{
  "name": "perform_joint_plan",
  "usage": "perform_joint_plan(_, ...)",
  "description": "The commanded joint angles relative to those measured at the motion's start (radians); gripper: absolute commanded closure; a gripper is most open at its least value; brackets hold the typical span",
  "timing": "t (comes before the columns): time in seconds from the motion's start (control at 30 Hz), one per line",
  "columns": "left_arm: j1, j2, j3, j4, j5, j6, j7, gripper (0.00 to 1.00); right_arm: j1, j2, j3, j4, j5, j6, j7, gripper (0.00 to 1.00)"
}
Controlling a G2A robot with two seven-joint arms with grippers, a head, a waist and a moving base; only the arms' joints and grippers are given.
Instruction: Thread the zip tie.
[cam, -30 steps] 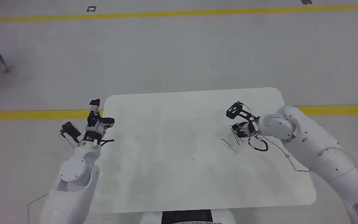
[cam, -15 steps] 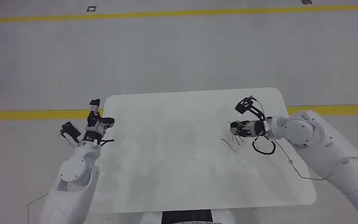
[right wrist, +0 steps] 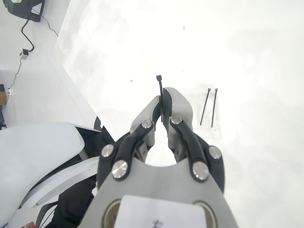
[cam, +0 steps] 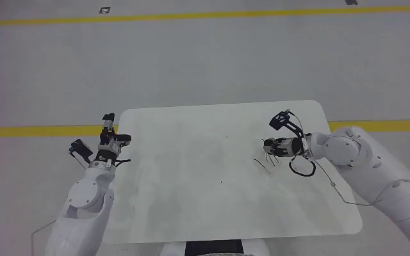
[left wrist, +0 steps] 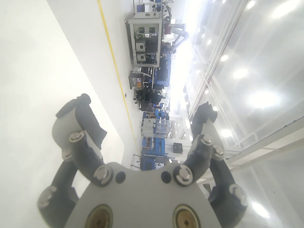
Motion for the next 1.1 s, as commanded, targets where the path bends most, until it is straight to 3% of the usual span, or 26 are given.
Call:
perform_joint_plan(0.0, -0.002, 0.0, 0.001, -0.003, 0.0, -0.004, -0.002, 0.0, -0.019, -0.005, 0.007, 0.013, 0.049, 0.014, -0.069, 1.0)
perform_joint_plan(0.07, -0.004, -0.002, 0.023, -0.023, 0.019, -0.07, -0.046, 0.0, -0.031, -0.009, 0.013, 0.024, 0.092, 0.028, -0.108, 1.0)
perform_joint_plan(0.13, -0.002, -0.001, 0.059, -0.028, 0.112, -0.129, -0.102, 0.0, -0.042, -0.016, 0.015, 0.03, 0.142, 0.04, -0.141, 1.0)
perform_joint_plan(0.27, -0.03, -0.005, 0.15, -0.024, 0.245, -0.178, -0.144, 0.0, -0.054, -0.034, 0.007, 0.041, 0.239, 0.05, -0.182, 1.0)
perform_joint_plan(0.4, -0.087, -0.018, 0.255, -0.008, 0.317, -0.223, -0.108, 0.0, -0.051, -0.057, -0.013, 0.083, 0.335, 0.036, -0.216, 1.0)
perform_joint_plan(0.5, -0.095, -0.021, 0.268, -0.004, 0.319, -0.23, -0.091, 0.0, -0.042, -0.073, -0.032, 0.106, 0.356, 0.031, -0.237, 1.0)
perform_joint_plan(0.87, -0.097, -0.022, 0.269, -0.005, 0.318, -0.23, -0.091, 0.0, -0.042, -0.073, -0.032, 0.106, 0.356, 0.031, -0.237, 1.0)
perform_joint_plan(0.97, -0.129, -0.021, 0.298, -0.018, 0.41, -0.243, -0.125, 0.0, -0.06, -0.083, -0.025, 0.109, 0.435, 0.062, -0.288, 1.0)
perform_joint_plan(1.07, -0.179, -0.028, 0.359, -0.012, 0.483, -0.268, -0.14, 0.0, -0.062, -0.095, -0.019, 0.118, 0.517, 0.089, -0.304, 1.0)
